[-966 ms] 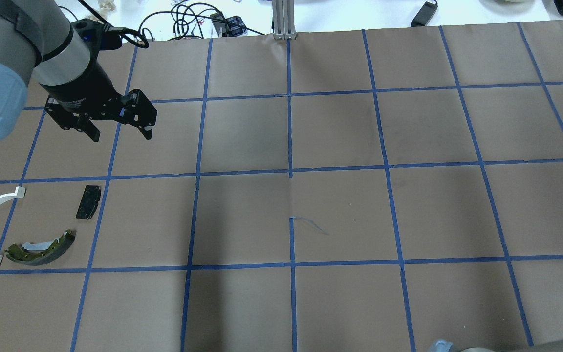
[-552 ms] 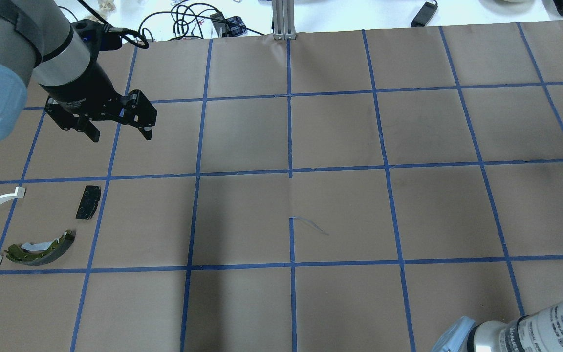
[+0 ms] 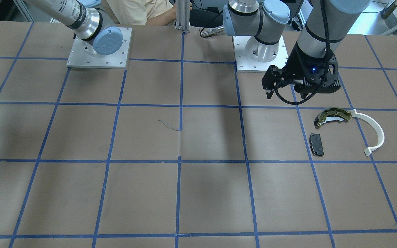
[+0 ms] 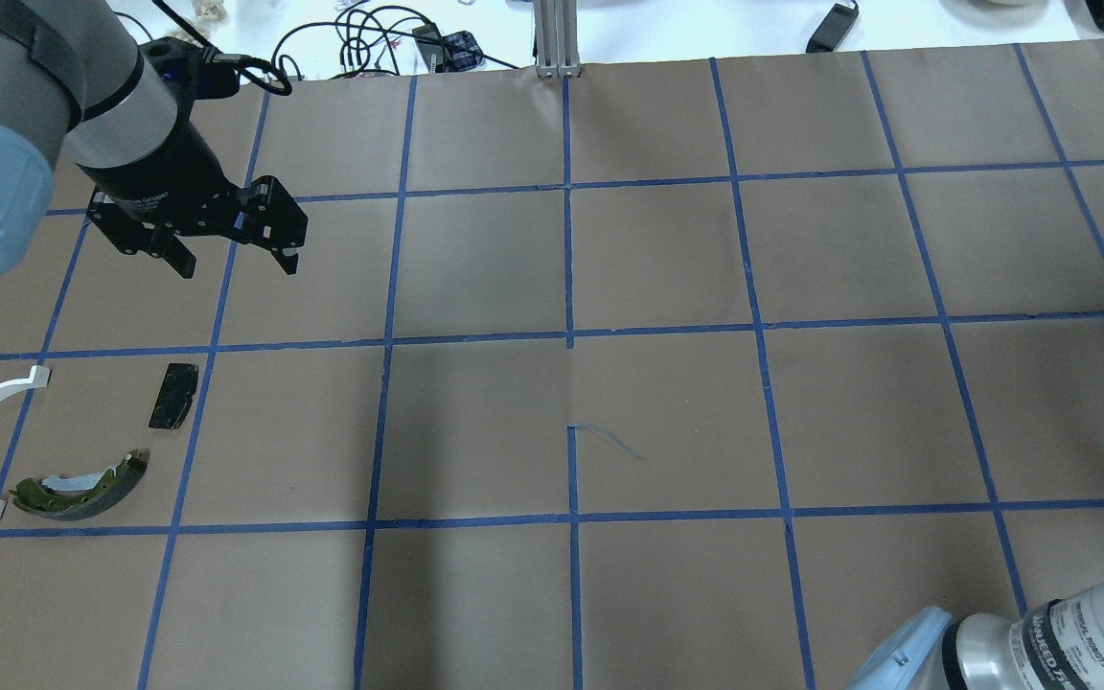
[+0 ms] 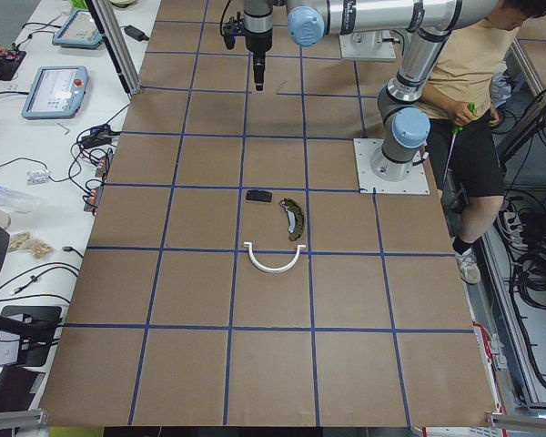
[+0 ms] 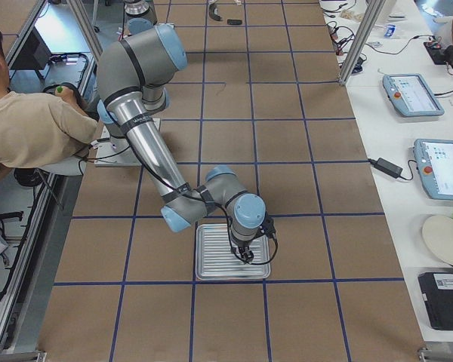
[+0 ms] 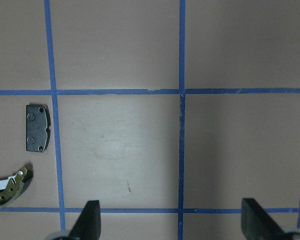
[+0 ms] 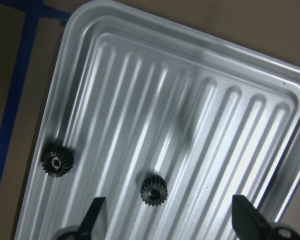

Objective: Place bearing gear from tray to pile

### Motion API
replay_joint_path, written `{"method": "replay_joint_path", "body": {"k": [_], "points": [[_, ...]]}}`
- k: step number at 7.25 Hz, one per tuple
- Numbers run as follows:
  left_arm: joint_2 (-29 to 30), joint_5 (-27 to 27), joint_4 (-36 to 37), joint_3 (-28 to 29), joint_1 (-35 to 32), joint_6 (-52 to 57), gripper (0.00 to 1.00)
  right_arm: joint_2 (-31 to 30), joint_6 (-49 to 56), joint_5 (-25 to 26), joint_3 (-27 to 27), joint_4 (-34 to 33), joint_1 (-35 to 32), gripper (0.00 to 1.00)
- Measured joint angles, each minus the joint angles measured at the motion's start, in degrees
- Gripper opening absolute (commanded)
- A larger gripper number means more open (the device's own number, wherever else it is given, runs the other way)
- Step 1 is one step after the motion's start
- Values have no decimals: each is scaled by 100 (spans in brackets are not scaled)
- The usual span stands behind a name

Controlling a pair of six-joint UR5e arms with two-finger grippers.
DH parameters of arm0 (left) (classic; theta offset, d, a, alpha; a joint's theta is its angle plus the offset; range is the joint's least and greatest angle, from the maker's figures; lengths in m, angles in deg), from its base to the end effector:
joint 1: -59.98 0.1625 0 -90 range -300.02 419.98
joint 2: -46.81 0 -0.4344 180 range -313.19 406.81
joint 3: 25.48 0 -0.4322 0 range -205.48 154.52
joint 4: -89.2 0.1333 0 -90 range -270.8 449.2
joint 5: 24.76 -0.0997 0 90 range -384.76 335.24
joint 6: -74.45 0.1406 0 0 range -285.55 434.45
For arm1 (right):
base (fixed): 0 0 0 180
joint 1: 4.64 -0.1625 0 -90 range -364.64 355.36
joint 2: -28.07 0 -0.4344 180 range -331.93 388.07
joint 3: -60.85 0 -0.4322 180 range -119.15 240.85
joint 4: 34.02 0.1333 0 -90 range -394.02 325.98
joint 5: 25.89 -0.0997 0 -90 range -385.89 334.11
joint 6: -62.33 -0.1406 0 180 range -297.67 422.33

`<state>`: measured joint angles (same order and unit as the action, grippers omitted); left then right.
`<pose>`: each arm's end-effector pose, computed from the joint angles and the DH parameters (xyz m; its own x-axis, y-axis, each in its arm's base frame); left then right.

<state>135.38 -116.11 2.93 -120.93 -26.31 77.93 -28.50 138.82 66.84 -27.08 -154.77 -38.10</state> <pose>-0.0961 -0.5266 0.4254 -0.9997 -0.0039 -0.0232 -0.0040 1.0000 0.0065 -0.5197 -0.4952 0.1586 -0.9399 -0.3415 0.0008 -0.3410 0.9388 0.0488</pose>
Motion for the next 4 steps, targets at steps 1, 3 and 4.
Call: {"method": "replay_joint_path", "body": {"k": [1,3,4], "points": [[2,-10,22,0,-1,2,100,45,9,-5,-45,-19,16,84],[4,-31,42,-2,-2,3,100,65,6,2,-243,-190,22,72],[4,-37,42,-3,-2,3,100,66,-1,8,-313,-308,23,68]]}}
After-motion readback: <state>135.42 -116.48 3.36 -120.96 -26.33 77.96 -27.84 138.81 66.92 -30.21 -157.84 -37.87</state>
